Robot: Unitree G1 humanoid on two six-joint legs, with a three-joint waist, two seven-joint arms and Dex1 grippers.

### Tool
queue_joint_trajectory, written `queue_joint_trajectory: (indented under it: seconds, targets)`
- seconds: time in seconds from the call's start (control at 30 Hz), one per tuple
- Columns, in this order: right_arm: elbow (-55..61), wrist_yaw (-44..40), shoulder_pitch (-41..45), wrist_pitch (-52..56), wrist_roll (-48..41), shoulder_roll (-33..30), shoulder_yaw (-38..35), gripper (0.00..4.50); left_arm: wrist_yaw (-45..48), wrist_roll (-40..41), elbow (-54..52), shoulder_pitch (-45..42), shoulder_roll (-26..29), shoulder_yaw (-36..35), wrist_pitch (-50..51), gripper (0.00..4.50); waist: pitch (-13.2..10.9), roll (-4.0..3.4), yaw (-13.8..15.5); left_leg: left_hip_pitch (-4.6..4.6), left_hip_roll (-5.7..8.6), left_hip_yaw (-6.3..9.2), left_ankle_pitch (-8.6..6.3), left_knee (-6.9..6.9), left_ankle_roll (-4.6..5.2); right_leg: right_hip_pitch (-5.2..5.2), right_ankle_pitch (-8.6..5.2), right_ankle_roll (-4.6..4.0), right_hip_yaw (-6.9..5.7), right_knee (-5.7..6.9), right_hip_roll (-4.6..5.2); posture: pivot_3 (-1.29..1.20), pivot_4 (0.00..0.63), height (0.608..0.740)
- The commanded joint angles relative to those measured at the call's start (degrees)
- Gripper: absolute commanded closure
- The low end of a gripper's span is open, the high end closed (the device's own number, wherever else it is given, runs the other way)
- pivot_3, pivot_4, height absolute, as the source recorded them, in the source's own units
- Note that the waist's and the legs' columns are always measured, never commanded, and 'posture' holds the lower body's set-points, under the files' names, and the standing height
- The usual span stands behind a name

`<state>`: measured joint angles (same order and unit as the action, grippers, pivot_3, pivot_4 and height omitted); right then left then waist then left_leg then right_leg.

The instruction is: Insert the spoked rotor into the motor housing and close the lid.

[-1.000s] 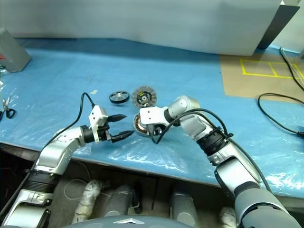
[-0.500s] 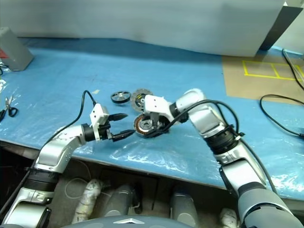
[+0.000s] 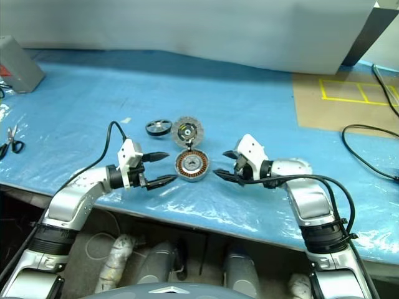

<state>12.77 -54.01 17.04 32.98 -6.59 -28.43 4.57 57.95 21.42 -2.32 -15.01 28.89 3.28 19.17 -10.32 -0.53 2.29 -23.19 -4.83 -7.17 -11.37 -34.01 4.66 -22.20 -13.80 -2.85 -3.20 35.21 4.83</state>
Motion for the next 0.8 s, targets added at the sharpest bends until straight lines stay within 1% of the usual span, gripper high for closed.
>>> queue_joint_trajectory:
  seconds: [0.03, 0.27, 0.43, 0.7, 0.8]
  targets:
    - [1.4, 1.9, -0.8, -0.9, -0.9, 0.1, 0.8, 1.14, 0.7, 0.3, -0.3, -1.3, 0.5, -0.3, -0.9, 0.00, 0.0, 0.00, 0.0, 0.00, 0.00, 0.00, 0.00, 0.00, 0.00, 0.00, 0.00, 0.00, 0.00, -0.01, 0.00, 0.00, 0.150, 0.740]
    - [-5.1, 4.8, -1.2, -4.3, 0.8, 0.1, 4.0, 1.14, 0.6, -0.4, 0.3, -2.5, 0.5, 0.5, -1.0, 0.00, 0.0, 0.00, 0.0, -0.02, 0.01, 0.00, 0.00, 0.13, 0.00, 0.03, 0.00, 0.00, 0.00, -0.21, 0.00, 0.00, 0.150, 0.740]
    - [-10.6, 7.4, -1.4, -7.8, 1.9, 0.4, 4.4, 1.14, 1.0, -0.7, 1.6, -2.5, 0.8, 0.3, -2.0, 0.00, 0.0, 0.00, 0.0, -0.01, 0.02, -0.01, 0.01, 0.33, 0.00, 0.03, 0.00, 0.00, 0.00, -0.37, -0.02, 0.00, 0.150, 0.740]
    - [-8.5, 6.6, -4.0, -9.7, 3.1, -0.5, 8.4, 1.14, 1.1, -1.2, 2.6, -2.2, 0.5, 0.6, -3.0, 0.00, 0.0, 0.00, -0.1, 0.10, 0.01, -0.01, 0.02, 0.37, -0.01, 0.12, 0.00, 0.00, 0.00, -0.38, -0.04, 0.00, 0.150, 0.740]
    - [-9.1, 7.0, -4.2, -10.2, 3.4, -0.4, 8.6, 1.14, 0.8, -1.3, 1.8, -1.9, 0.4, 0.8, -2.6, 0.00, 0.0, 0.00, -0.1, 0.19, 0.00, -0.01, 0.02, 0.38, -0.02, 0.18, 0.00, 0.00, 0.00, -0.38, -0.04, 0.00, 0.150, 0.740]
